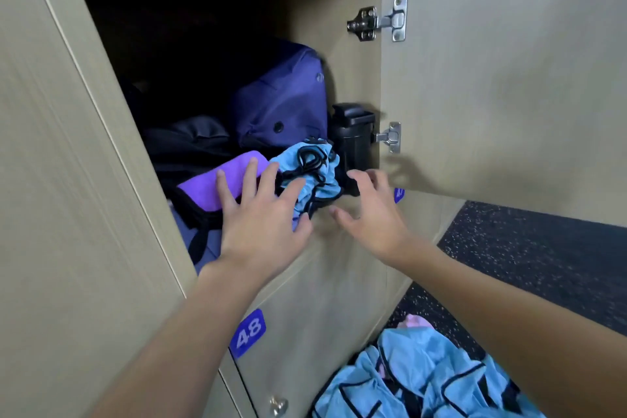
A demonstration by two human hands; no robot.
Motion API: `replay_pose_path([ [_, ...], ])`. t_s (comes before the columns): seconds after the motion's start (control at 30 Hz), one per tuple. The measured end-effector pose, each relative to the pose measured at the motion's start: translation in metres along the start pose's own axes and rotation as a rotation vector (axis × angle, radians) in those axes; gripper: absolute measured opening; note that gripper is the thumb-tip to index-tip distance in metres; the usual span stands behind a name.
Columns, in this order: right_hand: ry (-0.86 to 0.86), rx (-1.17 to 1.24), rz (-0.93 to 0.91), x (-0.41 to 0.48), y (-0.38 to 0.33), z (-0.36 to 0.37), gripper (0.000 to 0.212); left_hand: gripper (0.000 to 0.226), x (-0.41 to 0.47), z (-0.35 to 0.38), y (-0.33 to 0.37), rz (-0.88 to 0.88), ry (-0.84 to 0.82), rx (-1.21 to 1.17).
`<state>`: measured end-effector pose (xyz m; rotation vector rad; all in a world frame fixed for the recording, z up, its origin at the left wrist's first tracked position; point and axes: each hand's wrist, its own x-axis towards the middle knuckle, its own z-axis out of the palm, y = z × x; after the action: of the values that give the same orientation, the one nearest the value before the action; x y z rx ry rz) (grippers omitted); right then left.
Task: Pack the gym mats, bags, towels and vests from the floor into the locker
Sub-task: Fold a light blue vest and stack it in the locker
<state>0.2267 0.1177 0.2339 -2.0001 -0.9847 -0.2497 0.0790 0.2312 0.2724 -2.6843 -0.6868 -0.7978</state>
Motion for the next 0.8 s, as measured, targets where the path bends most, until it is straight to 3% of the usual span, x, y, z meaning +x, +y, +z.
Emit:
replay_pose_path([
  [0.13, -0.066, -0.015, 0.071, -0.049, 0.018, -0.016, 0.057, 0.053, -0.023, 0.0, 0.026, 0.152, 0.01, -0.2],
  [0.23, -0.132, -0.065, 0.147, -0.096, 0.043, -0.024, 0.052, 0.042, -0.053, 0.013, 0.06, 0.192, -0.246, -0.377],
  [0.43, -0.231, -0.105, 0.367, -0.191, 0.111, -0.026, 0.04, 0.039, -0.118, 0.088, 0.107, 0.296, -0.592, -0.376],
  [0.6, -0.437, -0.164, 0.531, -0.269, 0.17, -0.012, 0.038, 0.037, -0.182, 0.155, 0.155, 0.282, -0.783, -0.458],
  [0.8, -0.584, -0.208, 0.656, -0.312, 0.221, 0.009, 0.041, 0.039, -0.205, 0.221, 0.181, 0.288, -0.889, -0.459],
])
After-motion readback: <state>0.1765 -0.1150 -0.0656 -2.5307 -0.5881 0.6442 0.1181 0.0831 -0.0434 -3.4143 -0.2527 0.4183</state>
